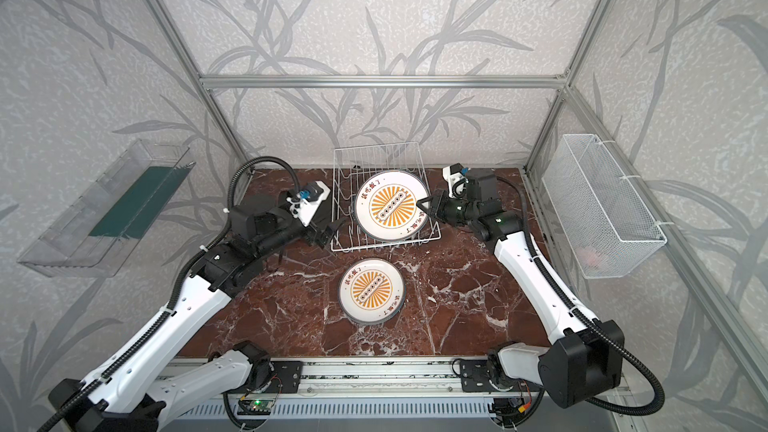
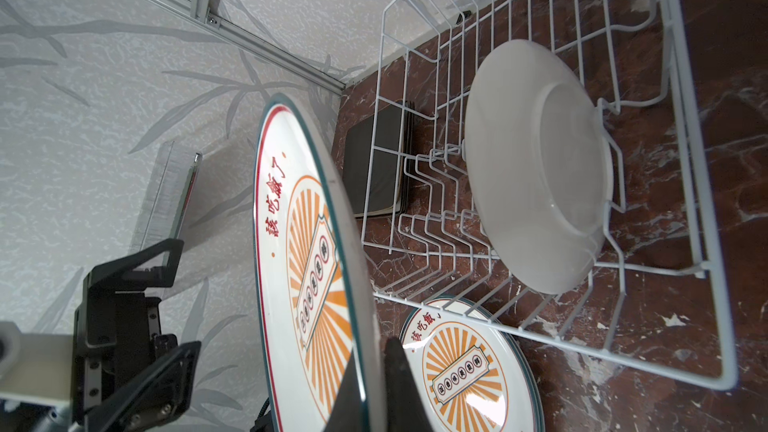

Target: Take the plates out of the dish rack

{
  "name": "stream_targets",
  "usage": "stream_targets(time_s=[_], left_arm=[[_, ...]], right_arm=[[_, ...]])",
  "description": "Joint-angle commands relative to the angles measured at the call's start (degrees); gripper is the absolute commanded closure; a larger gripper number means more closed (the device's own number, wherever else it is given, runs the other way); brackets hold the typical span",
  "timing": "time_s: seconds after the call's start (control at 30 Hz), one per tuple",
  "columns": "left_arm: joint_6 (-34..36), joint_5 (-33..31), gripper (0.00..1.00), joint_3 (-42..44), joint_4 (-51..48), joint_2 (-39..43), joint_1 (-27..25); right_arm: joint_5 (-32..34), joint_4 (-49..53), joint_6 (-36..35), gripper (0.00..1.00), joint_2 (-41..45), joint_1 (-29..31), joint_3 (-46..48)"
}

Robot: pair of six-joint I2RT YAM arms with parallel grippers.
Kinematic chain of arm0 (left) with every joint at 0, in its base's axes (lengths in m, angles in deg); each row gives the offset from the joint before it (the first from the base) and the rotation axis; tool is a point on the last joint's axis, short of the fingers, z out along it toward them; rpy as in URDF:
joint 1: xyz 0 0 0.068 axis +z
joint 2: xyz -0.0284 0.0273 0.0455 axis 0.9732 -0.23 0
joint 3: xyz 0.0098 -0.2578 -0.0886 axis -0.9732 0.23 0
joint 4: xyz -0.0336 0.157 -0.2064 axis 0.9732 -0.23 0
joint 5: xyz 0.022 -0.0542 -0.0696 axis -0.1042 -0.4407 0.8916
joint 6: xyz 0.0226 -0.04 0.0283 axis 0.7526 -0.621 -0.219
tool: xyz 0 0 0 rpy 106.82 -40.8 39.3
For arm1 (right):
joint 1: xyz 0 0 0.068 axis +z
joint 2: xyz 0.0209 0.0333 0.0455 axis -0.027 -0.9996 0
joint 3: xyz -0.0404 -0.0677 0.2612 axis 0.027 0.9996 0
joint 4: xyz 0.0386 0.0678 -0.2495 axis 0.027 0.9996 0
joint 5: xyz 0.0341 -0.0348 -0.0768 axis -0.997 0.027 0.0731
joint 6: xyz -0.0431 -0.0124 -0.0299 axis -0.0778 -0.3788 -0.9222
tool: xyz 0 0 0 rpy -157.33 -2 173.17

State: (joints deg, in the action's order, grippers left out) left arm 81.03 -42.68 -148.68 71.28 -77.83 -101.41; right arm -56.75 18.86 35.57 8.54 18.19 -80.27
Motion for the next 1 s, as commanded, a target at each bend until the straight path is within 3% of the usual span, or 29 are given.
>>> stream_targets(time_s=[0.0, 0.13, 0.4, 0.63, 0.97], left_arm=[[-22.98, 18.08, 0.01, -1.54, 5.05, -3.24, 2.99], [-30.33, 25.83, 0.01, -4.84, 5.1, -10.13, 4.88], [-30.4, 35.48, 0.08, -14.0, -3.03, -21.38, 5.2], [-31.16, 40.97, 0.3, -14.12, -0.76, -23.74, 5.01], [-31.22, 41.56, 0.68, -12.34, -0.32, -22.65, 5.0]], right_arm=[[-0.95, -7.43, -3.83, 1.0, 3.02, -0.03, 1.13], [-1.6, -11.51, -7.45, 1.0, 4.73, -0.03, 3.45], [-2.72, -15.32, -11.74, 1.0, 6.45, 0.14, 5.51], [-3.57, -18.26, -12.07, 1.0, 5.83, 0.14, 7.04], [-5.17, -19.64, -12.77, 1.0, 4.8, 0.14, 7.68]])
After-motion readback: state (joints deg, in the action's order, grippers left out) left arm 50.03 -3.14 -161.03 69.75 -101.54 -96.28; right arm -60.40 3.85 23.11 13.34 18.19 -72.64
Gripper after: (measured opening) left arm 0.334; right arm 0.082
